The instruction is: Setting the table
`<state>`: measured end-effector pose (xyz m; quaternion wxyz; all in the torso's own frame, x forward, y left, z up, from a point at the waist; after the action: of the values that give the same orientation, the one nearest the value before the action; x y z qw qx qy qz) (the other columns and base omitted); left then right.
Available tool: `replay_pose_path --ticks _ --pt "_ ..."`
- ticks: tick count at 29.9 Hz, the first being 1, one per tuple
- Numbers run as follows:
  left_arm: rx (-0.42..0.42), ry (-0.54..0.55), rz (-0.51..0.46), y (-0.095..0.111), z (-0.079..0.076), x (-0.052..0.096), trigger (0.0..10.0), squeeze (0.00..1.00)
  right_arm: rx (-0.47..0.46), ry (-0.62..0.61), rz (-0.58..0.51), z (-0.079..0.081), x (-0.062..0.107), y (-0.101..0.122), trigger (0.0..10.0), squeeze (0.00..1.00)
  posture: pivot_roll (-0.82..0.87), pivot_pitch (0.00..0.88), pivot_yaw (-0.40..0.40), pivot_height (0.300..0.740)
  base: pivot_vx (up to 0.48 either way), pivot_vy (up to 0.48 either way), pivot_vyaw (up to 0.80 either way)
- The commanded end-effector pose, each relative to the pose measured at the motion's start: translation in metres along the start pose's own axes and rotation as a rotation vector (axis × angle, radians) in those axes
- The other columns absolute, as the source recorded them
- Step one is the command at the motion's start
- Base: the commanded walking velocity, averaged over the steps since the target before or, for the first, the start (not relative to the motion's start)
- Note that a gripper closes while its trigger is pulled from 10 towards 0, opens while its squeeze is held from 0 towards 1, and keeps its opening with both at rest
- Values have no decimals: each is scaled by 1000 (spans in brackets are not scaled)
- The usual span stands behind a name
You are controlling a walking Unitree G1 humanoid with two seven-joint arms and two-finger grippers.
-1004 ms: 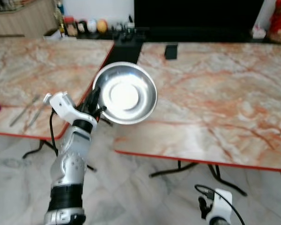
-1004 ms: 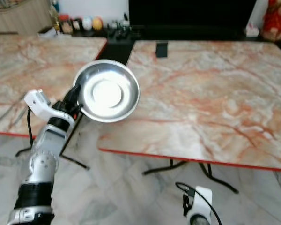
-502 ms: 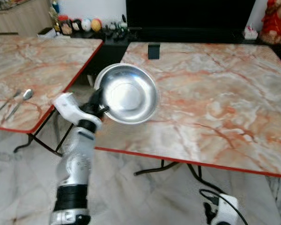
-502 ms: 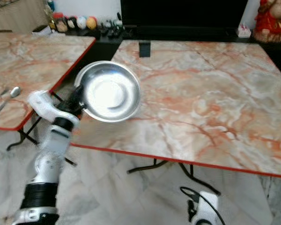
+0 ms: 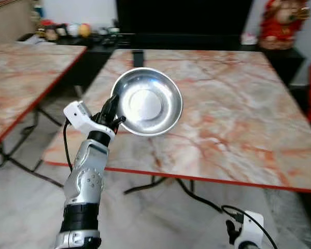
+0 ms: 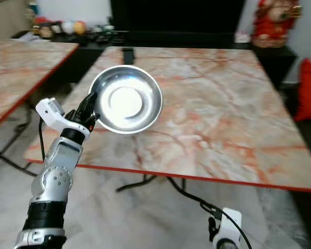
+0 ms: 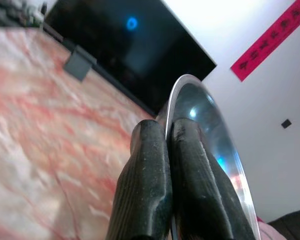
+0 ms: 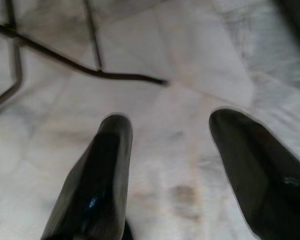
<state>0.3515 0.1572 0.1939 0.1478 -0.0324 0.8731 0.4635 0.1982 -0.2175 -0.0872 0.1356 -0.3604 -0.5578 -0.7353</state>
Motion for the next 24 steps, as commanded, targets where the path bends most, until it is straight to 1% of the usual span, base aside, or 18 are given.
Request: replay_pose_path --ticks 1,13,16,17,18,21,22,23,24 --pt "-9 -18 -21 5 -5 -3 10000 0 -7 -8 4 -4 1 -1 10000 0 10 0 1 724 0 -356 0" --pt "-19 -24 -5 2 -5 -1 10000 0 -3 -18 19 -8 2 -4 10000 0 7 0 1 724 0 -359 0" --pt "-73 -34 26 1 -2 2 10000 0 -2 -20 23 -9 2 -5 10000 0 8 0 0 724 0 -360 0" --pt "-152 -51 46 1 0 2 10000 0 -1 -19 24 -8 2 -5 10000 0 8 0 -1 724 0 -326 0" --pt "-204 -63 59 0 1 3 10000 0 0 -18 25 -8 2 -5 10000 0 8 0 -1 724 0 -326 0" --pt "-324 -86 97 0 5 2 10000 0 0 -16 26 -8 2 -5 10000 0 16 0 -6 724 0 -180 0" --pt "-343 -84 108 1 7 1 10000 0 1 -16 27 -8 2 -5 10000 0 19 0 -6 724 0 0 0" --pt "-341 -85 120 1 10 0 10000 0 4 -14 29 -8 2 -5 10000 0 25 0 -9 724 0 0 0" --pt "-346 -105 160 -1 12 1 10000 0 5 -12 31 -8 2 -5 10000 0 30 0 -8 724 0 0 0"
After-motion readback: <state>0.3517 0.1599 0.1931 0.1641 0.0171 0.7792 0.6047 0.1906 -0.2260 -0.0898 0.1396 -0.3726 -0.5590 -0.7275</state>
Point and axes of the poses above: a point about 5 cm out from each wrist's last joint towards the gripper, its own x axis pointing back from the gripper into the wrist, its own y axis along the axis of the wrist's last joint, z = x × y, the point moved 2 cm from there along -x, pointing out of the wrist towards the gripper, and after that the axes turned 8 degrees about -x, right-handed, at the moved point
